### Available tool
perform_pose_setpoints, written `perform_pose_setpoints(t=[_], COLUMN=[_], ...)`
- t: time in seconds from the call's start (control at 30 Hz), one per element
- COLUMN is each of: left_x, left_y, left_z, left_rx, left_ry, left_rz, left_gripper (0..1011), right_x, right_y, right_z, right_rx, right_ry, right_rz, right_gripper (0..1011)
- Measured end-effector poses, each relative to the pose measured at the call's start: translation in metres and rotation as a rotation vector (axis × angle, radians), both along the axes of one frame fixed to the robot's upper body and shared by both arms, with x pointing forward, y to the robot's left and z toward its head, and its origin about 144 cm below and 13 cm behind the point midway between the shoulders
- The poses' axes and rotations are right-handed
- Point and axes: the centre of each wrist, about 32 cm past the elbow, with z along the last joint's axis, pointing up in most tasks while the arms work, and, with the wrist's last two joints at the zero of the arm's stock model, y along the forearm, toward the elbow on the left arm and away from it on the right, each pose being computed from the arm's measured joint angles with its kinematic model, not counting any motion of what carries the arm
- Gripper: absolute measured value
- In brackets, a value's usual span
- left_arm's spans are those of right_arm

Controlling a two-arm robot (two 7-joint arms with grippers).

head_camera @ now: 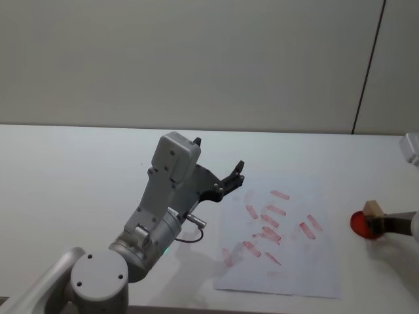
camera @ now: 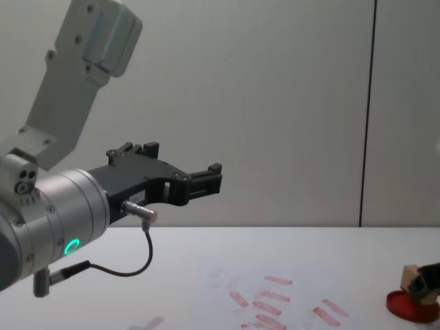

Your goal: Use the one hand to pick up the stamp and affix it onto the A4 paper.

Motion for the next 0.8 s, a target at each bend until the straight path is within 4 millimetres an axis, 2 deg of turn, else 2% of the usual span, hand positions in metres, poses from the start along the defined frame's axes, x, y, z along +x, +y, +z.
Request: perform_pose_setpoints(t=[0.1,0.17,0.2,0.23,0.3,0.33,0.4,0.43,0.5,0.6,0.7,0.73,0.77,0.8], left_x=[0.0,0.0,0.0,0.0,0.0,0.0,0.0,0.0,0.0,0.0,0.0,0.0,0.0,0.0], left_y=[0.0,0.0,0.0,0.0,0.0,0.0,0.0,0.0,0.0,0.0,0.0,0.0,0.0,0.0], left_z=[0.0,0.0,0.0,0.0,0.0,0.0,0.0,0.0,0.0,0.0,0.0,0.0,0.0,0.0], left_rx=[0.0,0.0,0.0,0.0,0.0,0.0,0.0,0.0,0.0,0.0,0.0,0.0,0.0,0.0], left_ry=[0.0,0.0,0.0,0.0,0.0,0.0,0.0,0.0,0.0,0.0,0.0,0.0,0.0,0.0], left_rz=[0.0,0.0,0.0,0.0,0.0,0.0,0.0,0.0,0.0,0.0,0.0,0.0,0.0,0.0], left_gripper=[1002,1002,1002,1002,1002,1002,1002,1002,1002,1002,1002,1002,1002,1002], right_x=[0.0001,0.0002,0.0002,0.0003,0.0003,0.0003,0.0004,0.0004,0.0005,0.0005,0.0006,0.0006,0.0006,0.0006], right_y=[0.0003,0.0005,0.0005,0.0005,0.0006,0.0006,0.0007,0.0008,0.0009,0.001,0.001,0.0011,0.0011,0.001], right_z=[-0.0003,-0.0005,-0.0005,-0.0006,-0.0008,-0.0008,-0.0009,-0.001,-0.001,-0.001,-0.0011,-0.001,-0.0011,-0.001], right_rx=[-0.001,-0.001,-0.001,-0.001,-0.001,-0.001,-0.002,-0.002,-0.002,-0.002,-0.002,-0.002,-0.002,-0.002], right_ry=[0.002,0.003,0.003,0.003,0.004,0.004,0.005,0.005,0.005,0.006,0.006,0.006,0.006,0.004], right_rz=[0.0,0.0,0.0,0.0,-0.001,-0.001,-0.001,-0.001,-0.001,-0.001,-0.001,-0.001,-0.001,0.0], right_gripper=[228,297,297,355,390,480,501,561,592,723,780,833,833,887])
